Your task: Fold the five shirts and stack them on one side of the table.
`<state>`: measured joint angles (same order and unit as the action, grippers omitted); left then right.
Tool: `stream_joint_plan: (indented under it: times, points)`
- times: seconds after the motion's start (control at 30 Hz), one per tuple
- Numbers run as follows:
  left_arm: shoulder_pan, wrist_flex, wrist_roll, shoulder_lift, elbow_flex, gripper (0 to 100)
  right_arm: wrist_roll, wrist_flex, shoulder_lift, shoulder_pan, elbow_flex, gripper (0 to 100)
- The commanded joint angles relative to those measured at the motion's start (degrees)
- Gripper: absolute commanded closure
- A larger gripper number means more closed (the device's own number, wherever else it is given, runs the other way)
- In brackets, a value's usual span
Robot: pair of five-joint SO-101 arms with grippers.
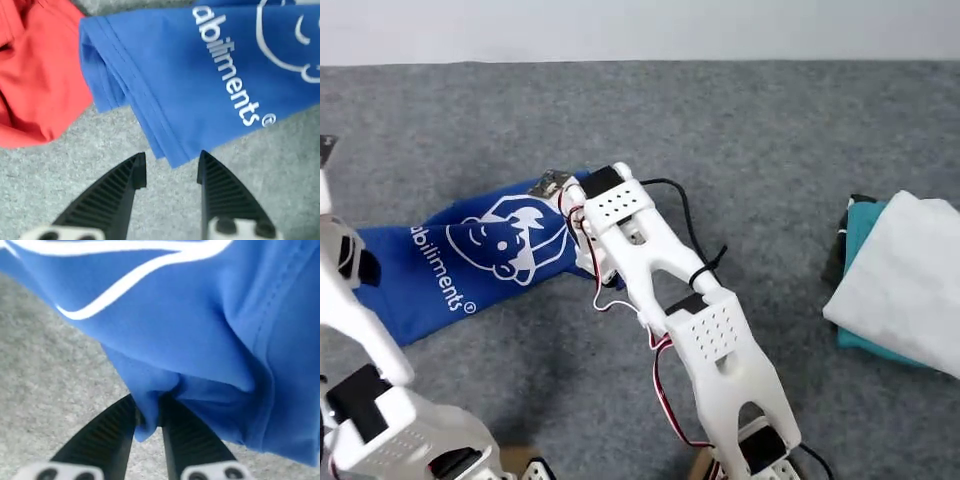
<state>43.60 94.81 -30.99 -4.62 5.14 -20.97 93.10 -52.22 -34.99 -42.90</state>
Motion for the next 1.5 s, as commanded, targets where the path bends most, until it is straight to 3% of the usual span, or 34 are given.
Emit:
stream_joint_plan:
  times: [0.0,0.17,0.37,0.6,0.83,0.93,1.1,1.27,1.47]
  points:
    - [0.18,3.08,-5.89,3.08,-1.27,84,-1.23,1.36,2.77,2.51,-1.76,98.8]
    - [0.09,2.29,-17.41,2.9,-10.95,83,-4.31,2.59,7.16,3.12,-1.76,98.8]
    - [0.0,-9.05,-26.02,2.9,-21.85,81,-4.31,2.59,10.07,3.12,-1.76,98.8]
    - [0.0,-22.15,-27.25,2.37,-28.44,77,-4.04,5.14,10.07,3.12,-1.76,98.8]
    - [0.26,-28.4,-25.85,-11.34,-24.92,78,-3.87,6.11,10.51,3.12,-1.76,98.8]
    - [0.18,-27.43,-22.07,-16.44,-18.42,83,-3.87,7.87,10.86,3.21,-1.76,98.8]
    - [-1.85,-18.9,-22.15,-17.58,-8.66,99,-3.87,9.01,16.04,4.7,-1.76,98.8]
    - [-4.4,-7.38,-21.98,-13.27,2.42,100,-4.13,8.66,23.16,7.25,-1.76,98.8]
    - [-9.23,-1.67,-21.89,-2.99,7.69,100,-4.22,8.4,30.64,8.4,-1.76,98.8]
